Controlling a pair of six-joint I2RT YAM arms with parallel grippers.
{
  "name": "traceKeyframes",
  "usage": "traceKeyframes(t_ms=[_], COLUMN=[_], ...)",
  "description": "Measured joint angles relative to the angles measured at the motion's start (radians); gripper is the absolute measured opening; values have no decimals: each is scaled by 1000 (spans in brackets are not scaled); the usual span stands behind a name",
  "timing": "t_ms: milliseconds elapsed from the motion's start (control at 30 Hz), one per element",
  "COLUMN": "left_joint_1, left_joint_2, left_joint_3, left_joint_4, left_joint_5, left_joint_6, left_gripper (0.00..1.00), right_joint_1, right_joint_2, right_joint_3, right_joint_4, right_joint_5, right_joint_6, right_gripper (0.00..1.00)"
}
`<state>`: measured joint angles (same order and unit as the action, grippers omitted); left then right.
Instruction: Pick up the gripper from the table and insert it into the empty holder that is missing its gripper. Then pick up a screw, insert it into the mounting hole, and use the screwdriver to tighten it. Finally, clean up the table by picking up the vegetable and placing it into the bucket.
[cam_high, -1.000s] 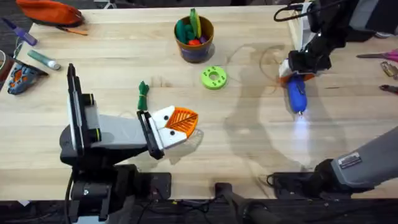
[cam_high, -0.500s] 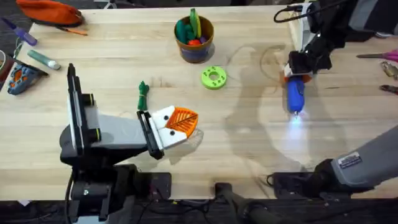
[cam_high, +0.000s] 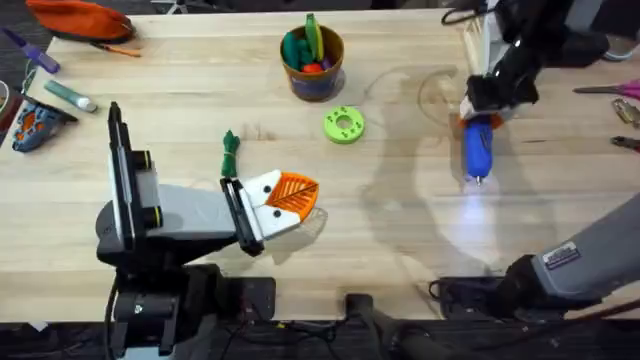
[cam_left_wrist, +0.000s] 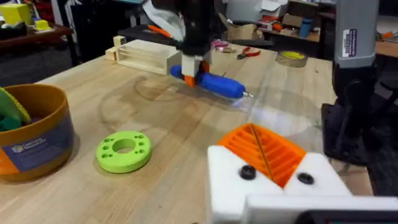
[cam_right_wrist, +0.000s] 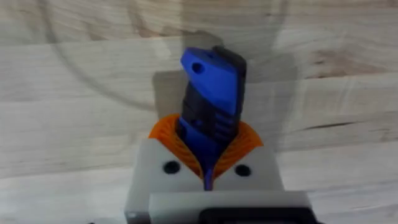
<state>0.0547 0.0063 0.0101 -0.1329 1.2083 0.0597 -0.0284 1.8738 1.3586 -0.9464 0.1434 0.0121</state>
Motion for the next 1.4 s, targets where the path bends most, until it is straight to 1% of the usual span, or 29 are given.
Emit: traceKeyframes(t_ms=[133, 200, 367, 600, 700, 867, 1000, 1167, 1267, 1400], left_joint_1=[0, 0, 0, 0, 0, 0, 0, 0, 0, 0], left_joint_2=[0, 0, 0, 0, 0, 0, 0, 0, 0, 0], left_joint_3=[0, 0, 0, 0, 0, 0, 0, 0, 0, 0], left_joint_4=[0, 0, 0, 0, 0, 0, 0, 0, 0, 0], left_joint_5=[0, 0, 0, 0, 0, 0, 0, 0, 0, 0], left_joint_6=[0, 0, 0, 0, 0, 0, 0, 0, 0, 0], left_gripper=[6, 6, 6, 6, 6, 6, 6, 6, 6, 6], right_joint_1=[0, 3, 36, 118, 124, 123, 123, 123, 123, 122], right_joint_2=[0, -6, -78, -288, -385, -509, -608, -720, -751, -746], right_joint_3=[128, 183, 260, 296, 297, 295, 228, 38, -71, -151], right_joint_4=[-92, -103, -105, -47, -51, -44, 25, 212, 341, 484], right_joint_5=[-36, -44, -51, -65, -85, -118, -154, -257, -357, -532], right_joint_6=[3, 3, 3, 11, 17, 21, 32, 38, 41, 43], right_gripper=[24, 24, 24, 24, 24, 24, 24, 24, 24, 24])
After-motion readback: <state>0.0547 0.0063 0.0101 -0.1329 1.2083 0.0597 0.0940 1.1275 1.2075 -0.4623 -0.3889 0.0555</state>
